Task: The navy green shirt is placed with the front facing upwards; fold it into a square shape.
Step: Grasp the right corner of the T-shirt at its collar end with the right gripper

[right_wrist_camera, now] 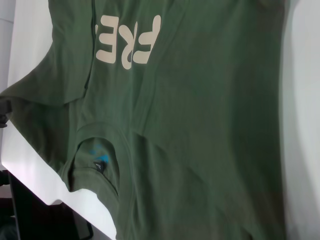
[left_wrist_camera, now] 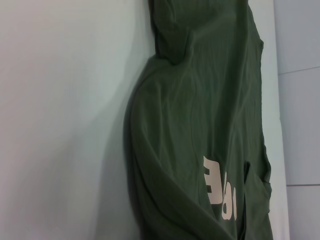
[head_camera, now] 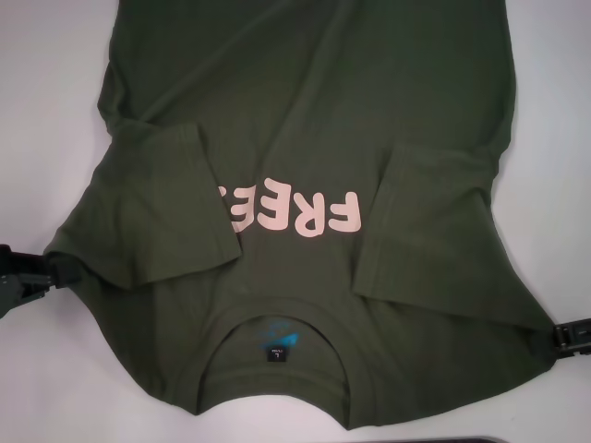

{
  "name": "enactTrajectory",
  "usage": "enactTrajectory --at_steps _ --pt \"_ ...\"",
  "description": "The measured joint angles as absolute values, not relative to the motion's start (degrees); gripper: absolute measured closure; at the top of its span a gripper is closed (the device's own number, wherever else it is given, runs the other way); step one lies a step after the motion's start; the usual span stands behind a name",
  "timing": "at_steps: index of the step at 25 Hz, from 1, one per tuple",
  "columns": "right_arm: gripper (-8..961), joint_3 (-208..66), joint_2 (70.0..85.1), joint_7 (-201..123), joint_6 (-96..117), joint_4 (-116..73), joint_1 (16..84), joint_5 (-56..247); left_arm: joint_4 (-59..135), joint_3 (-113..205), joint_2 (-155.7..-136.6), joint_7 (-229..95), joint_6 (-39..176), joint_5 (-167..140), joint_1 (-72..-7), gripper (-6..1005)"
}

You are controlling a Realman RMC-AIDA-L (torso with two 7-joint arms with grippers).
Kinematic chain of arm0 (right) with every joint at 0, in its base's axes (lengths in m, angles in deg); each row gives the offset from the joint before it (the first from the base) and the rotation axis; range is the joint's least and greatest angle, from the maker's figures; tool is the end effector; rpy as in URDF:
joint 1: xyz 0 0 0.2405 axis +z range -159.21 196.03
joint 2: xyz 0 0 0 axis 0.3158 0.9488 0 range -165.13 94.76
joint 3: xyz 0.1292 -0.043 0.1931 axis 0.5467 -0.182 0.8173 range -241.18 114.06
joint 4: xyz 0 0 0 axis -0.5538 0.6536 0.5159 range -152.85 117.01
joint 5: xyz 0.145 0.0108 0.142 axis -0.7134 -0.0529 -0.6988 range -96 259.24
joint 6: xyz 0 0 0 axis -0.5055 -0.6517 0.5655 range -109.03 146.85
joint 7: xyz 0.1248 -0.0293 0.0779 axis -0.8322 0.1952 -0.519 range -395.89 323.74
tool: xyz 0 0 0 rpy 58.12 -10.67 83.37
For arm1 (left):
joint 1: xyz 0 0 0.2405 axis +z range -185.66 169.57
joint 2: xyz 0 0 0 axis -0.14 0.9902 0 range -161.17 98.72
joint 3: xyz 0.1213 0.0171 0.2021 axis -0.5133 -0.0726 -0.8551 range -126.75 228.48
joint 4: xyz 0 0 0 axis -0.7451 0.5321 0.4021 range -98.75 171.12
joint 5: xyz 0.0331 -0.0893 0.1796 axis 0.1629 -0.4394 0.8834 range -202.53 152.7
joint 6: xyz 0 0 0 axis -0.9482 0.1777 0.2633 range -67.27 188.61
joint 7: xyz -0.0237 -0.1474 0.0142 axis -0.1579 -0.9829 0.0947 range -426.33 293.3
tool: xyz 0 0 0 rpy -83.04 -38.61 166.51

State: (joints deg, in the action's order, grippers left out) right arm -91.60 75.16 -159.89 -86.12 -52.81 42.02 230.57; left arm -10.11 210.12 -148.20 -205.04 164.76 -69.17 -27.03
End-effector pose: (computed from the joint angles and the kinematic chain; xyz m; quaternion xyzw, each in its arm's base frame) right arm 0.3415 0.2172 0.0473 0.7460 -0.6639 -0.0422 0.0307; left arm -0.3274 0.2311 0.0553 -0.6462 -0.7337 -0.2069 0.0358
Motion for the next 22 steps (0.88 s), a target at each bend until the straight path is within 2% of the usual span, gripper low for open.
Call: enactTrajectory --at_steps 22 --pt "28 -90.86 76.12 -159.07 -85.65 -51.13 43.64 228.71 -10.14 210.12 -148.32 -205.04 164.91 -69.12 -26.98 979"
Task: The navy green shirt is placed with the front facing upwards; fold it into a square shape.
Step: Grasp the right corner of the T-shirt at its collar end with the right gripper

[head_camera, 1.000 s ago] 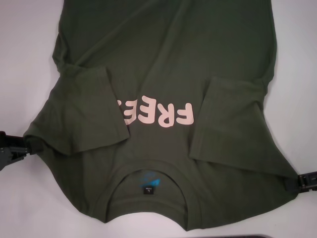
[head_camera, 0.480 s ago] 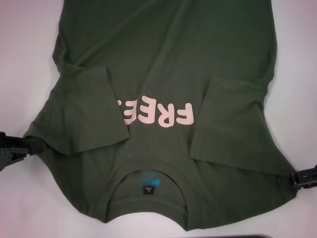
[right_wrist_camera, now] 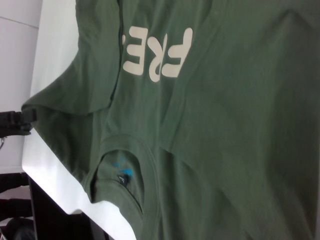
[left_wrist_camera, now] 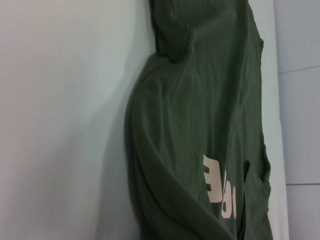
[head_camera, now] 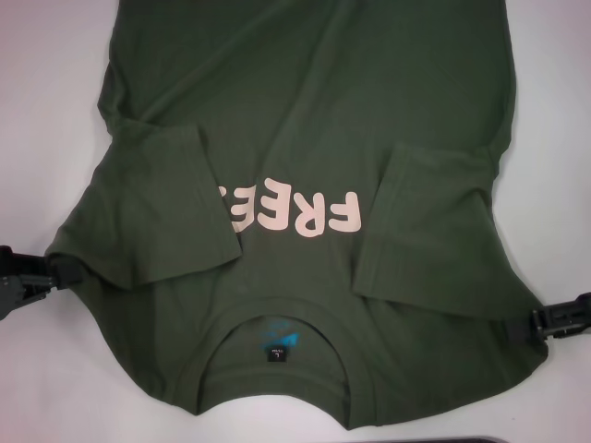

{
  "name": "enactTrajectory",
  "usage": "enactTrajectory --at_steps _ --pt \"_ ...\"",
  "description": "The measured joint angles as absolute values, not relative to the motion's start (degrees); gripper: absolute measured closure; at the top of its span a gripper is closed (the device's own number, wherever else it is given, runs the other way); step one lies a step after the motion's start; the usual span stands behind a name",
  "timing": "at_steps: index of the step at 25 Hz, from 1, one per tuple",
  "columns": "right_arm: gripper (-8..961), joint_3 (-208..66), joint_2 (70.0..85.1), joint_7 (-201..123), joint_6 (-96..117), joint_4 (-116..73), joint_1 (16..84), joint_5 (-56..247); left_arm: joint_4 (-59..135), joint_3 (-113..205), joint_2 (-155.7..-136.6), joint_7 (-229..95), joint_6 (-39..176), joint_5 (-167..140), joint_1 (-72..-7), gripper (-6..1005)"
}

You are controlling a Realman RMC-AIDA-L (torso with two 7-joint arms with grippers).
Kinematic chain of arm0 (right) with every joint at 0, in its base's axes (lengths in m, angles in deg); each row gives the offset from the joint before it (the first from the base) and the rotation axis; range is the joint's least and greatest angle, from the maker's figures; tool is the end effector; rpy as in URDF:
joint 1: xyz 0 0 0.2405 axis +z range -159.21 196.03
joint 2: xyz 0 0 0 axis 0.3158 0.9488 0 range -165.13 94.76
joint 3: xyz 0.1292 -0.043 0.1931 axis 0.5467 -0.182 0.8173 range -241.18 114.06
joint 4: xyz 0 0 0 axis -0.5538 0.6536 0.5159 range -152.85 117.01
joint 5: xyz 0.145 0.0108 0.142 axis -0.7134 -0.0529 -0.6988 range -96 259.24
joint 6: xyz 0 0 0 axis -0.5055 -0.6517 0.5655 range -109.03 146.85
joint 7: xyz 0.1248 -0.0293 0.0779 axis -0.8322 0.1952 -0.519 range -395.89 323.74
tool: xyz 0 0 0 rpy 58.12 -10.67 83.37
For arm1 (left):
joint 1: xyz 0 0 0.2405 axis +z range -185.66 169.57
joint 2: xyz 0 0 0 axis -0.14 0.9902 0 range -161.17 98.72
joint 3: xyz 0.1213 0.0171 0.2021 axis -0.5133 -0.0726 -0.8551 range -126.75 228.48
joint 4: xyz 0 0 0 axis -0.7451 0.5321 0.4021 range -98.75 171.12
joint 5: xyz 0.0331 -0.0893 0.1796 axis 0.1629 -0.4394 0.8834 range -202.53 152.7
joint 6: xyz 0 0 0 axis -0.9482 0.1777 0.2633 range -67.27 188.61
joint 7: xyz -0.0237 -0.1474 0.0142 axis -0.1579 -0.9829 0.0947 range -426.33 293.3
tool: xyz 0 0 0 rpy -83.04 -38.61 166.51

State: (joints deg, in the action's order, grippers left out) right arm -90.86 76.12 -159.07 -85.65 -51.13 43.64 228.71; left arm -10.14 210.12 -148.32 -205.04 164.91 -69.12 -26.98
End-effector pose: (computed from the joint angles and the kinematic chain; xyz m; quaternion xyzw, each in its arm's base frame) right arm 0.3293 0.2269 0.0369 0.7546 -0.6511 -0.0694 0.0421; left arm -0.3270 0.2304 0.0545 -0.6460 -0.7340 -0.2068 0.0339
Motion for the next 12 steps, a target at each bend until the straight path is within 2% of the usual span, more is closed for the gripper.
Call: enactTrajectory --at_steps 6,12 --pt "28 -90.54 76.04 -159.67 -85.08 -51.14 43.70 228.65 -10.13 210.12 -148.38 -205.04 165.00 -69.12 -27.02 979" --pt "28 -90.51 75.26 -160.62 -85.30 -51.14 43.37 228.77 -10.13 210.12 -148.38 -205.04 165.00 -69.12 -27.03 978"
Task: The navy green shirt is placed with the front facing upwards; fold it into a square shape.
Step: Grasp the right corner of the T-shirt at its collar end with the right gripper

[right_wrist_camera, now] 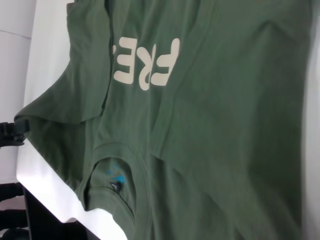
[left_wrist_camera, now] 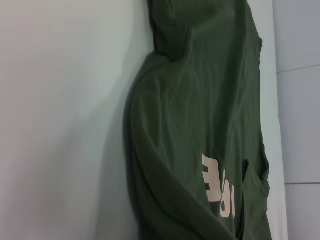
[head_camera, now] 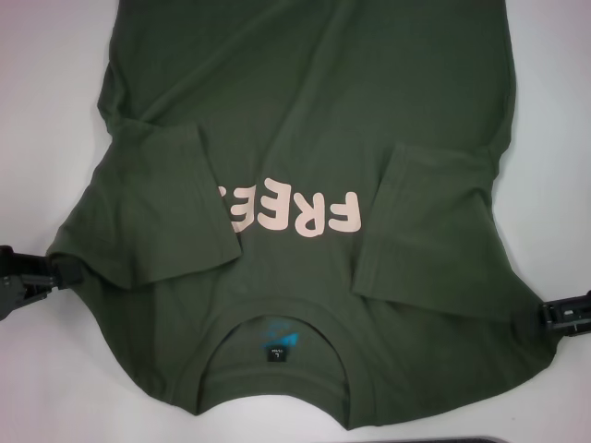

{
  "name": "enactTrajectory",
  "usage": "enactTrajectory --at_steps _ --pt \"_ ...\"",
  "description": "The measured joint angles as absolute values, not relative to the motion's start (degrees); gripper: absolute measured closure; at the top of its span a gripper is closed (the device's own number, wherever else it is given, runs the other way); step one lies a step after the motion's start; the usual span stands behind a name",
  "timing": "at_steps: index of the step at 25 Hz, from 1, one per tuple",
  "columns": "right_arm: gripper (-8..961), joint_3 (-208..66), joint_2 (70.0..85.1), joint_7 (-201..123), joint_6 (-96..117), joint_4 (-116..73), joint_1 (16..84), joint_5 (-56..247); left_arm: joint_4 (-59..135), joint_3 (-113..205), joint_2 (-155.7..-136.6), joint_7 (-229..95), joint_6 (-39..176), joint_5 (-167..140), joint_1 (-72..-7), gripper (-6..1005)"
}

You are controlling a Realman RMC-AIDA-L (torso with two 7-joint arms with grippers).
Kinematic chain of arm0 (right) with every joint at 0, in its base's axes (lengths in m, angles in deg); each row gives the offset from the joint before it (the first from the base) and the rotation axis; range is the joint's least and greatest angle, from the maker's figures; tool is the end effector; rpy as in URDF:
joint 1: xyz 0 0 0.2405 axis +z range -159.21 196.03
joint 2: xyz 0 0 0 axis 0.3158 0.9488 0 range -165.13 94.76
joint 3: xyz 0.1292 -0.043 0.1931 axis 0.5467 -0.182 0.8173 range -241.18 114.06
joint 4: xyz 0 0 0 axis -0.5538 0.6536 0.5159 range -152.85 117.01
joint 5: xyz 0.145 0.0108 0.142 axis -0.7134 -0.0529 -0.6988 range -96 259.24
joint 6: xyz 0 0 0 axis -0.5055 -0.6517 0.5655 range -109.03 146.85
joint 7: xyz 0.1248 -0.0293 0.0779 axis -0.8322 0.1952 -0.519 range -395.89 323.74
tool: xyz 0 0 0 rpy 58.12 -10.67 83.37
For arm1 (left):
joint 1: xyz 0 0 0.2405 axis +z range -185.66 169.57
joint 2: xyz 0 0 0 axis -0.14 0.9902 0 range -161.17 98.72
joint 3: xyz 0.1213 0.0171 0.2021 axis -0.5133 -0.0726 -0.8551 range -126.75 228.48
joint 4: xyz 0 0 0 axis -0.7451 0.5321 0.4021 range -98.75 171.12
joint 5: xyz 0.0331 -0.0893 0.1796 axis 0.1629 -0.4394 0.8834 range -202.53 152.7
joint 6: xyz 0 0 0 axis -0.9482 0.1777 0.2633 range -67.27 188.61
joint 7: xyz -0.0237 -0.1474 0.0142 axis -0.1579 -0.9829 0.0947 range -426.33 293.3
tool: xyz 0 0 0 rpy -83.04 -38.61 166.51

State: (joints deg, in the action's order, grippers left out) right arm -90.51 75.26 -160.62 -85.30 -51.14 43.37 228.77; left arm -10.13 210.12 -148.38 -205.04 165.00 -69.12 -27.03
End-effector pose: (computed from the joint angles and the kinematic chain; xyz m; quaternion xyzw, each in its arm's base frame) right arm 0.3339 0.2274 0.0432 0.7440 -0.6639 -0.0677 0.0318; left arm -0.3264 0.2304 0.0541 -0.6463 -0.7337 -0.2071 0.0325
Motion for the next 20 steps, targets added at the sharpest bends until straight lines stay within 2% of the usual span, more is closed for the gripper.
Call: enactTrajectory --at_steps 15,20 --pt "28 -90.60 76.26 -160.74 -84.48 -50.52 44.54 228.62 -10.13 210.12 -148.47 -205.03 164.99 -69.40 -26.92 978" --pt "88 -90.63 76.26 -162.47 -83.09 -50.72 44.54 228.81 -10.13 210.12 -148.40 -205.03 165.01 -69.48 -27.03 978"
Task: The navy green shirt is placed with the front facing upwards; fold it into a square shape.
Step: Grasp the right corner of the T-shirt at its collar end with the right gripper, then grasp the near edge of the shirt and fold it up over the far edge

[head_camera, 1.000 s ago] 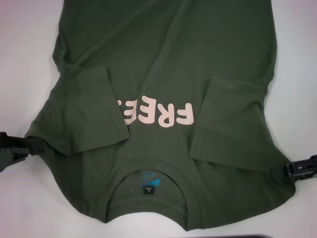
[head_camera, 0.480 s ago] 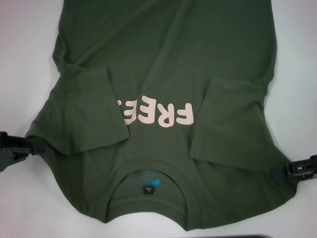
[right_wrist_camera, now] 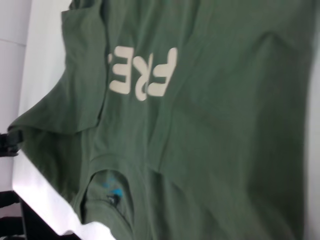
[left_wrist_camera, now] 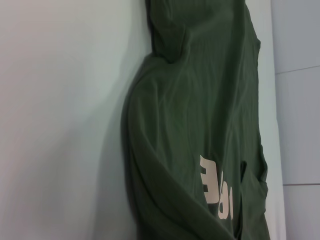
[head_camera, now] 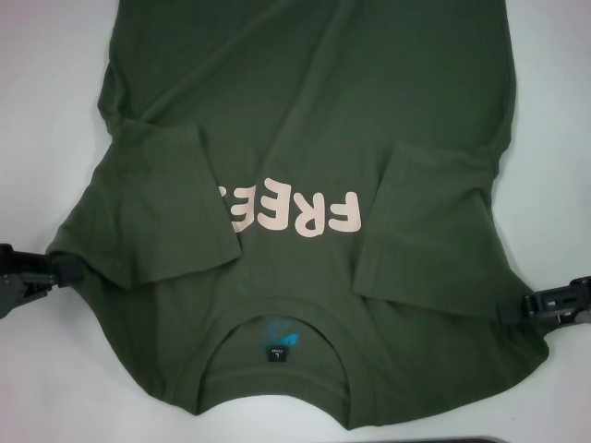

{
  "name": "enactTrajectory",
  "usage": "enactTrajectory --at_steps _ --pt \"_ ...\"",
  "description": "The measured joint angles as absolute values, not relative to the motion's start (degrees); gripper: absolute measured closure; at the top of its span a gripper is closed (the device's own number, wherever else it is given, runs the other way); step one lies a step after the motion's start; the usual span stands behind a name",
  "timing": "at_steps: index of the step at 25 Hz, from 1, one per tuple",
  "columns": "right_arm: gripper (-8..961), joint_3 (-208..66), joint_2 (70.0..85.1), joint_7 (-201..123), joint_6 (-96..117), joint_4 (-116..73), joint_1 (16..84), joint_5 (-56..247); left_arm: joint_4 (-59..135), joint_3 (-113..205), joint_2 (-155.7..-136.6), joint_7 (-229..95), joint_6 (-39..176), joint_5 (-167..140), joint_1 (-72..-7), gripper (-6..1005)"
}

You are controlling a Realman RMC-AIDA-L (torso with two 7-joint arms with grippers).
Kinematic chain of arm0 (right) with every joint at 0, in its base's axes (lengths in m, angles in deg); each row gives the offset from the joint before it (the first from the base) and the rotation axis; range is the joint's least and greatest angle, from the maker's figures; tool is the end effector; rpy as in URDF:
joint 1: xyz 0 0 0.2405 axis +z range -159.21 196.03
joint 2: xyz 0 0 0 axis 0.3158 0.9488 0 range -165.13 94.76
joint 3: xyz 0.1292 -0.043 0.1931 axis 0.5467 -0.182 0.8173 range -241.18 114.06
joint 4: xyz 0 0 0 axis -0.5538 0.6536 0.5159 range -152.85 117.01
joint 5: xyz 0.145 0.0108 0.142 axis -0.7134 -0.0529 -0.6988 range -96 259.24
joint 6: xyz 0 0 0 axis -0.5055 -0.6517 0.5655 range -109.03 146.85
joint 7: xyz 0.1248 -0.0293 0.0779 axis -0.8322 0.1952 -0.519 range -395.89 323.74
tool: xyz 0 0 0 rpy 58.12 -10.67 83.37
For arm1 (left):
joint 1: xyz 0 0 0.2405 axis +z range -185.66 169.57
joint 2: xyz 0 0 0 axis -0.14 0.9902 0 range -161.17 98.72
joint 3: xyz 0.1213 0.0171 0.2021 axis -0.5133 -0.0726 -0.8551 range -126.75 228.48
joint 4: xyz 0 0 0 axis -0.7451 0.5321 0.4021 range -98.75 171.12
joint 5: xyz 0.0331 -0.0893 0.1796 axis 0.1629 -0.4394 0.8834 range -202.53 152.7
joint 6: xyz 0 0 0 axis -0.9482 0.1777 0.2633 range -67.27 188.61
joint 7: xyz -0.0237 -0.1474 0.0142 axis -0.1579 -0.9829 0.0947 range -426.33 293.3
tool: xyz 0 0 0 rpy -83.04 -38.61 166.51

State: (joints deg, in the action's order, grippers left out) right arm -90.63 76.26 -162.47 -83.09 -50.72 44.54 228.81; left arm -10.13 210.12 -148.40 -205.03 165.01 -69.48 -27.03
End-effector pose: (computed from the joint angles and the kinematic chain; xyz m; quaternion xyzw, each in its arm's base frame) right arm 0.3302 0.2355 0.0344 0.7381 -0.6708 -0.0676 0.0261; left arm -0.3258 0.2310 0.0543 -0.6466 -0.7326 -0.2101 0.0324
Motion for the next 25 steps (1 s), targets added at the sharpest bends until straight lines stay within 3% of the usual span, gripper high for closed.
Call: enactTrajectory --at_steps 8,14,19,25 --pt "273 -90.50 75.92 -162.06 -84.45 -51.11 44.50 228.47 -10.05 210.40 -148.35 -205.04 165.13 -69.56 -27.13 977" --pt "508 -90.87 75.91 -161.88 -84.78 -51.08 44.74 228.48 -10.04 210.47 -148.29 -205.03 165.17 -69.56 -27.00 977" --pt "761 -90.56 75.68 -162.17 -84.90 -51.13 44.51 228.64 -10.02 210.28 -148.29 -205.03 165.18 -69.56 -27.05 977" --pt "941 -90.47 74.96 -162.19 -85.48 -51.23 44.14 228.72 -9.96 210.21 -148.11 -204.74 166.75 -69.45 -27.07 977"
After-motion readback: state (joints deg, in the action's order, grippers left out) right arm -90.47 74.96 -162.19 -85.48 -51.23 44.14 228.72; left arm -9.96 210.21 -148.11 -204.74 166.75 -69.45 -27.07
